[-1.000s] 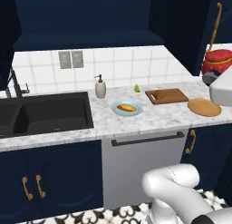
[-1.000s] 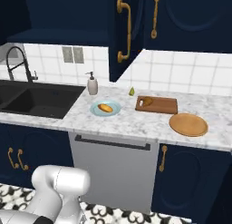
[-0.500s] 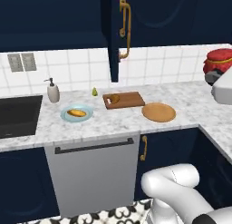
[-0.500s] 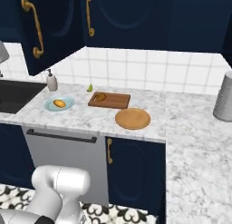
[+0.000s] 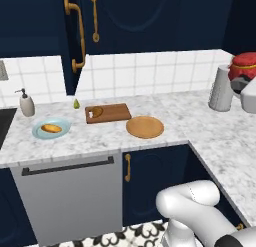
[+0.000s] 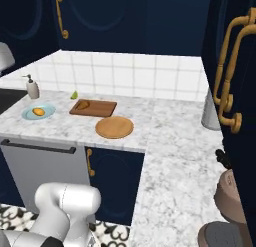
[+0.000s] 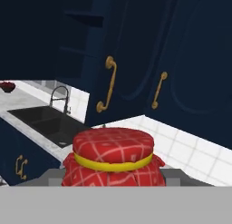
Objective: From the different types of pastries on the counter, select a croissant and place it on the cutting board. Then retrieve a jar of jam from the cabinet and place it alongside the croissant on the cutting board.
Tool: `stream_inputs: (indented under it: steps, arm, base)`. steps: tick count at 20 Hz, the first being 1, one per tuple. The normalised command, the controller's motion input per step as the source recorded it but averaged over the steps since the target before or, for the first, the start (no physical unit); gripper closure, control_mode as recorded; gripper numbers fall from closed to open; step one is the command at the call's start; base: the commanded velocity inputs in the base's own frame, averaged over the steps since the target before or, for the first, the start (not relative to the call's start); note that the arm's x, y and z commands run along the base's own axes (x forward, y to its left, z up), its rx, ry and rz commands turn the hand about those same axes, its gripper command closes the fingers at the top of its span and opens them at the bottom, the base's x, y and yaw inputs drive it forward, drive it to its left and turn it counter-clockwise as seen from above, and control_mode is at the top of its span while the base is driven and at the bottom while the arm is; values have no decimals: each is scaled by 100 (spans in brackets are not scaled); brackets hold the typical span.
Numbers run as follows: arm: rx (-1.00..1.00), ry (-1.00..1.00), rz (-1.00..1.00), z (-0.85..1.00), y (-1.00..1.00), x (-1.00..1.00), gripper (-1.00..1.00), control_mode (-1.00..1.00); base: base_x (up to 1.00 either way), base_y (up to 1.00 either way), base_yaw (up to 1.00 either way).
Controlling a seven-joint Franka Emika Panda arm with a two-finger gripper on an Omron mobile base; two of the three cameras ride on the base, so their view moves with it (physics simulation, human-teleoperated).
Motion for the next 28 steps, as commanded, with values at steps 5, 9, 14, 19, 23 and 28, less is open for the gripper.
stream_inputs:
  steps: [5,9,14,19,23,28]
  arm:
    - [0,0,0,0,0,0,100,100]
    - [0,0,0,0,0,0,100,100]
    - [0,0,0,0,0,0,100,100]
    - [0,0,0,0,0,0,100,100]
    - [0,0,0,0,0,0,100,100]
    - [0,0,0,0,0,0,100,100]
  base:
    - [100,-53,-11]
    - [100,-75,-15]
    - [100,-10,-4]
    - [100,9,7]
    - [100,0,1]
    - [93,0,2]
